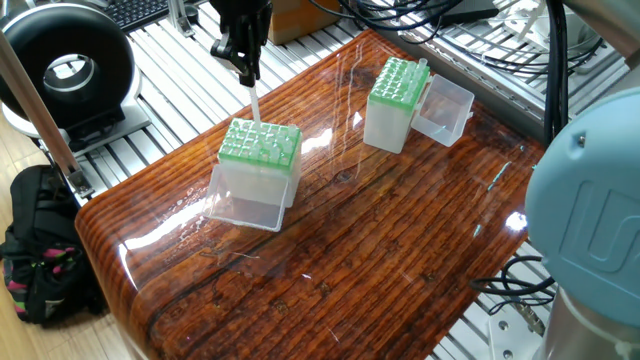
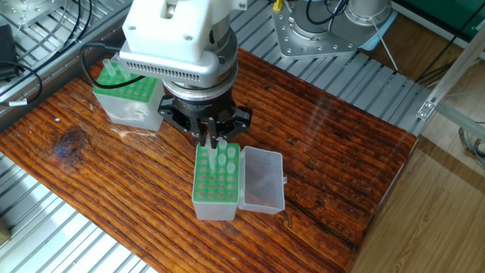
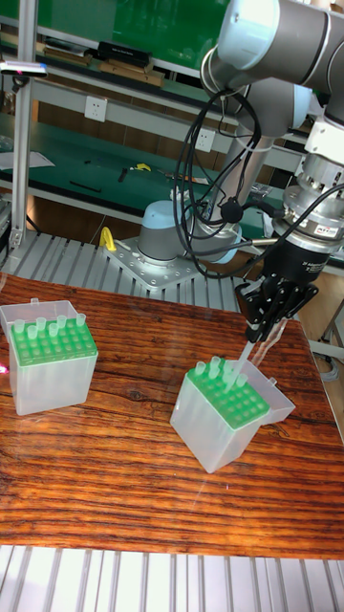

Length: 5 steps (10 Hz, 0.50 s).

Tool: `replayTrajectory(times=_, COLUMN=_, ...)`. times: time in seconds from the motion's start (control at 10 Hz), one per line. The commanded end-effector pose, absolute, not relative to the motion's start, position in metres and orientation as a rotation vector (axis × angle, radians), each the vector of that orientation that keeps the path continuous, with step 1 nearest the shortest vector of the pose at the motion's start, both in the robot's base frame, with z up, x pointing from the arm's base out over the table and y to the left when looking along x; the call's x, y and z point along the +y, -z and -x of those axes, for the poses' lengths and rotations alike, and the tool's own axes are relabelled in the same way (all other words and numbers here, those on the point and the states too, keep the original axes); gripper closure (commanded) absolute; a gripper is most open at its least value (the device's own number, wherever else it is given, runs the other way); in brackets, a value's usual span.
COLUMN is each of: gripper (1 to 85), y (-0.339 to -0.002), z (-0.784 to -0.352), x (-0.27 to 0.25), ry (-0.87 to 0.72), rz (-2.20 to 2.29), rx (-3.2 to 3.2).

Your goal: Transfer all large pipette tips from one holder to another

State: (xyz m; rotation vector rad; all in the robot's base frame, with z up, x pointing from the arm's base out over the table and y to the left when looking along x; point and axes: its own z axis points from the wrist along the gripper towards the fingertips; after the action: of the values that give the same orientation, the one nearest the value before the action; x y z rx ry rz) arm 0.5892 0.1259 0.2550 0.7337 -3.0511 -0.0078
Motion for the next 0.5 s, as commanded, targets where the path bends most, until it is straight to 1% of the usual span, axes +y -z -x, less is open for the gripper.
replayTrajectory(times=0.0, gripper=78.3, y=-0.2563, z=-0.5962, x=0.1299, ry=0.024, rz=-0.755, rx=-3.078)
replayTrajectory(times=0.4, gripper=78.3, y=-0.2565, z=-0.5982, x=0.1359, ry=0.057, rz=-0.762, rx=-3.089)
